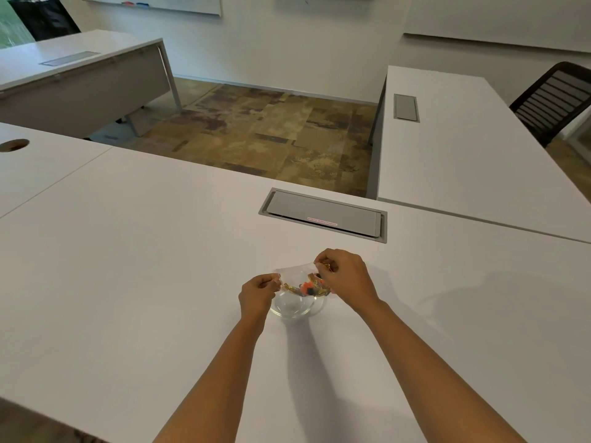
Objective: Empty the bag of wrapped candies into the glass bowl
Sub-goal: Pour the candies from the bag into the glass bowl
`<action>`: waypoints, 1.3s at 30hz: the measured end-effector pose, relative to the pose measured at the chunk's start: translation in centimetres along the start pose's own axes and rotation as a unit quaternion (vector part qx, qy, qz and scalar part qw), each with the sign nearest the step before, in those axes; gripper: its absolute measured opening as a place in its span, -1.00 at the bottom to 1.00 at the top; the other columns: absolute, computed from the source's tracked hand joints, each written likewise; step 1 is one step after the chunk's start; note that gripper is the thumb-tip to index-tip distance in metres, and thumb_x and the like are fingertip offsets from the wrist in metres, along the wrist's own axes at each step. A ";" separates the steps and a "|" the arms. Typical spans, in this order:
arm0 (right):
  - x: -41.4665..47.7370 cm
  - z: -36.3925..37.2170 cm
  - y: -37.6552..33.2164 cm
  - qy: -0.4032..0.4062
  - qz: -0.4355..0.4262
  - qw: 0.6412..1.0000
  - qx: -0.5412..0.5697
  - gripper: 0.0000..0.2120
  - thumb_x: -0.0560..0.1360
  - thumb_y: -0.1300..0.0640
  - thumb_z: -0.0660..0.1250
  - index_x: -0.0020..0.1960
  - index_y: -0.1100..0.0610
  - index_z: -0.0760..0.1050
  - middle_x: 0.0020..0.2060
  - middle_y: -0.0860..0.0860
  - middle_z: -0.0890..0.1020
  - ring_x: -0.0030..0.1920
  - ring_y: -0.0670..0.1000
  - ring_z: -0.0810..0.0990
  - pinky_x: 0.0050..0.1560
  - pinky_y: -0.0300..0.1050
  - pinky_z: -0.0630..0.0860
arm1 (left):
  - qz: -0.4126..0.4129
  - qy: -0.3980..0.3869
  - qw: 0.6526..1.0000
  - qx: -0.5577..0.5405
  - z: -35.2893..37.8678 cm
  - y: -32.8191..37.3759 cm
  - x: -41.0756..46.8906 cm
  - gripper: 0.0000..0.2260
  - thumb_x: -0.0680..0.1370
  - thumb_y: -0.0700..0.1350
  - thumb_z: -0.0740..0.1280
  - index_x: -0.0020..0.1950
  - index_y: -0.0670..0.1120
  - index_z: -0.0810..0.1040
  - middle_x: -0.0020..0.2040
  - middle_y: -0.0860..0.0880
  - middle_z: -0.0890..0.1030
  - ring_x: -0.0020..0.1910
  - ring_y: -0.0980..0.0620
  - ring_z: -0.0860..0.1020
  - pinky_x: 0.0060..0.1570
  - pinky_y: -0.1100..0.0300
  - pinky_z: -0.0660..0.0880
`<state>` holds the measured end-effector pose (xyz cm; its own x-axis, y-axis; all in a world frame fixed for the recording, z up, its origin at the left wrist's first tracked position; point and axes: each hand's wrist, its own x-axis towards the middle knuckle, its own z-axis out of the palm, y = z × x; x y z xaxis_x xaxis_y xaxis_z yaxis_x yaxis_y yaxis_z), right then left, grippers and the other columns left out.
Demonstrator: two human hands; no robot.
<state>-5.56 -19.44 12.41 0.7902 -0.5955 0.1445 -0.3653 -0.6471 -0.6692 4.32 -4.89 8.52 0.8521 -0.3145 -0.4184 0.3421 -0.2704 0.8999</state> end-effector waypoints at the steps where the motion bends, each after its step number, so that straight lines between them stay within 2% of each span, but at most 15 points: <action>1: 0.1 0.1 -0.2 -0.001 -0.008 1.000 -0.012 -0.89 0.46 0.14 0.32 -0.07 0.07 0.61 -0.12 0.02 0.69 -0.15 -0.04 0.59 -0.10 -0.23 0.51 | -0.002 0.004 1.000 -0.004 0.0 -0.2 0.2 -0.81 0.46 -0.26 0.37 0.05 -0.20 0.65 0.02 -0.16 0.67 -0.08 -0.11 0.62 0.11 0.05 0.55; 6: 0.3 1.1 -1.1 -0.008 -0.039 0.998 -0.046 -0.86 0.51 0.11 0.30 0.00 0.09 0.60 -0.05 0.04 0.65 -0.12 0.00 0.60 -0.07 -0.18 0.54 | -0.014 0.031 0.999 -0.013 0.0 -0.9 0.9 -0.84 0.48 -0.25 0.34 0.04 -0.22 0.63 -0.05 -0.18 0.66 -0.13 -0.10 0.61 0.14 0.03 0.56; 13: 0.1 2.0 -2.1 0.015 -0.086 0.995 -0.053 -0.83 0.54 0.14 0.28 0.09 0.08 0.58 0.02 0.05 0.66 -0.06 0.05 0.65 -0.03 -0.19 0.56 | -0.040 0.045 0.997 -0.039 0.4 -1.4 1.5 -0.82 0.50 -0.31 0.29 0.07 -0.26 0.60 -0.09 -0.18 0.62 -0.19 -0.12 0.60 0.03 0.07 0.58; 18: 0.3 2.1 -2.2 0.009 -0.036 0.999 -0.031 -0.82 0.53 0.17 0.29 0.11 0.03 0.55 0.00 0.04 0.69 -0.05 0.02 0.65 -0.05 -0.27 0.47 | -0.062 0.027 0.995 -0.070 0.4 -1.8 1.7 -0.82 0.53 -0.33 0.25 0.09 -0.31 0.57 -0.08 -0.20 0.59 -0.21 -0.11 0.59 -0.02 0.06 0.59; 20: 0.3 2.1 -2.2 0.005 -0.024 1.000 -0.011 -0.84 0.53 0.15 0.29 0.08 0.02 0.55 -0.02 0.02 0.70 -0.08 0.00 0.65 -0.06 -0.26 0.51 | -0.071 0.020 0.994 -0.076 0.5 -1.9 1.8 -0.83 0.54 -0.33 0.23 0.09 -0.30 0.55 -0.01 -0.22 0.58 -0.16 -0.12 0.59 -0.06 0.08 0.60; 23: 0.4 2.2 -2.3 -0.014 0.021 0.997 0.079 -0.83 0.53 0.13 0.29 0.11 0.01 0.52 -0.02 0.04 0.68 -0.11 -0.05 0.62 -0.01 -0.16 0.61 | -0.079 0.002 0.993 -0.087 0.6 -1.8 1.9 -0.84 0.56 -0.33 0.21 0.08 -0.27 0.53 0.00 -0.23 0.55 -0.13 -0.14 0.59 -0.14 0.11 0.60; 28: -0.3 2.1 -0.7 -0.101 0.082 0.981 0.145 -0.66 0.49 0.13 0.35 0.25 0.08 0.41 0.17 0.09 0.59 0.18 0.03 0.54 0.25 -0.13 0.46 | -0.088 -0.013 0.992 -0.092 0.5 -2.0 2.2 -0.85 0.58 -0.33 0.18 0.08 -0.25 0.51 -0.20 -0.17 0.54 -0.30 -0.05 0.56 -0.27 0.19 0.61; 30: -0.7 2.1 -0.1 -0.134 0.097 0.976 0.143 -0.60 0.49 0.16 0.36 0.29 0.10 0.37 0.23 0.10 0.55 0.27 0.05 0.49 0.29 -0.15 0.39 | -0.083 -0.017 0.992 -0.094 0.4 -2.0 2.3 -0.85 0.58 -0.33 0.17 0.06 -0.24 0.51 -0.26 -0.15 0.52 -0.33 -0.03 0.54 -0.32 0.23 0.61; 32: -0.9 2.2 0.5 -0.162 0.110 0.973 0.123 -0.59 0.48 0.20 0.36 0.30 0.11 0.37 0.26 0.10 0.54 0.30 0.05 0.46 0.29 -0.15 0.37 | -0.080 -0.017 0.992 -0.097 0.4 -2.0 2.2 -0.86 0.59 -0.33 0.16 0.05 -0.24 0.50 -0.28 -0.14 0.51 -0.33 -0.03 0.54 -0.27 0.19 0.60; 34: -1.1 2.1 1.0 -0.174 0.110 0.975 0.080 -0.67 0.51 0.22 0.32 0.25 0.11 0.43 0.21 0.10 0.57 0.26 0.05 0.50 0.23 -0.14 0.41 | -0.081 -0.018 0.991 -0.102 0.4 -1.9 2.2 -0.86 0.59 -0.33 0.15 0.03 -0.23 0.49 -0.29 -0.15 0.50 -0.33 -0.04 0.54 -0.34 0.21 0.62; 36: -1.3 1.9 1.1 -0.141 0.100 0.983 0.056 -0.78 0.53 0.29 0.23 0.14 0.15 0.53 0.10 0.10 0.65 0.15 0.04 0.58 0.15 -0.17 0.49 | -0.080 -0.015 0.991 -0.104 0.3 -1.9 2.1 -0.87 0.59 -0.33 0.15 0.02 -0.23 0.49 -0.26 -0.16 0.51 -0.34 -0.04 0.54 -0.44 0.26 0.60; 39: -1.1 1.4 0.2 -0.058 0.068 0.995 0.044 -0.80 0.51 0.33 0.25 0.02 0.17 0.62 -0.07 0.09 0.71 -0.03 -0.01 0.66 0.12 -0.07 0.58 | -0.079 -0.003 0.991 -0.109 0.3 -2.2 2.2 -0.85 0.58 -0.33 0.18 0.08 -0.28 0.51 -0.11 -0.21 0.54 -0.27 -0.07 0.57 -0.18 0.17 0.60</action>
<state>-5.85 -18.21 11.14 0.7903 -0.6118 -0.0329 -0.4314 -0.5174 -0.7390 5.35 -5.24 5.62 0.7784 -0.2902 -0.5567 0.5494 -0.1141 0.8277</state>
